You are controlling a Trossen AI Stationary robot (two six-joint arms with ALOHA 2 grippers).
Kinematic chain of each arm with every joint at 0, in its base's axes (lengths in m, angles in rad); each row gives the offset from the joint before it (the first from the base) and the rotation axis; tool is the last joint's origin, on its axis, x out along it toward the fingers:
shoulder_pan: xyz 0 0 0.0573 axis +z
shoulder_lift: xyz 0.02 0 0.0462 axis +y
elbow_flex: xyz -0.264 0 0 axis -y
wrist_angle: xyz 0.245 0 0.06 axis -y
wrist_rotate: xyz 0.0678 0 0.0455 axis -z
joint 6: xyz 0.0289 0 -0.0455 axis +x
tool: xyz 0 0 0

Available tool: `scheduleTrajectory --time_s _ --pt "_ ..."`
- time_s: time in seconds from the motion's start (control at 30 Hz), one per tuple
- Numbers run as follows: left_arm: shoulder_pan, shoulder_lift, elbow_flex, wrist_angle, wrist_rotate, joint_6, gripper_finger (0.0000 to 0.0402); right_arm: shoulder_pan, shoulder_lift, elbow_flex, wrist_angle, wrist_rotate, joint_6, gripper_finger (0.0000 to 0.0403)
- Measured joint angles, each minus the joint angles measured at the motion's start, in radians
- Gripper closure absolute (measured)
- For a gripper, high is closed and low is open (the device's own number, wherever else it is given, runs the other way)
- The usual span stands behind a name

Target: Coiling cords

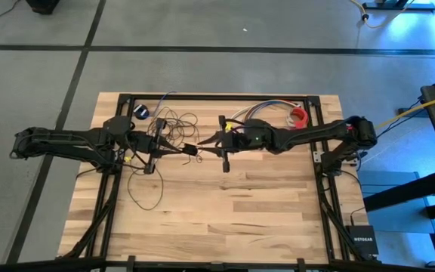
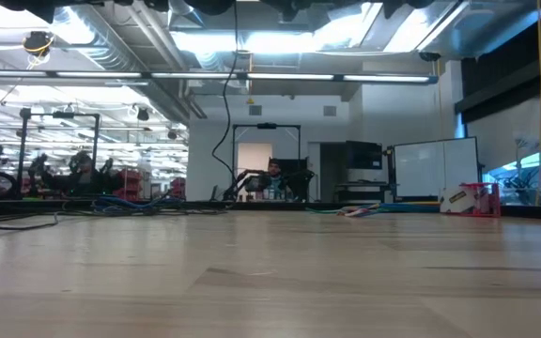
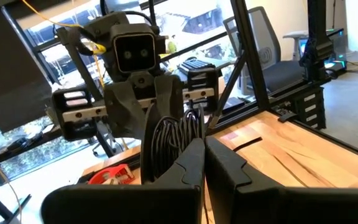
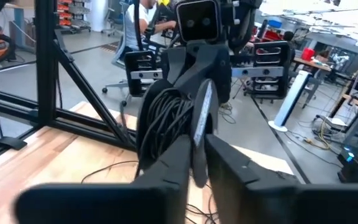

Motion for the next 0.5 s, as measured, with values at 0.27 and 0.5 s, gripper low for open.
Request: scheduleTrajectory --time_s 0.27,0.5 --pt "0.0 0.0 0.0 0.003 0.001 0.01 0.0401 -0.001 0.015 0.0 0.036 -0.001 -0.004 0.0387" --pt "-0.001 -0.006 0.037 -0.106 -0.101 -0.088 0.0366 -0.002 0.015 0.0 0.019 0.055 -0.021 0.0395"
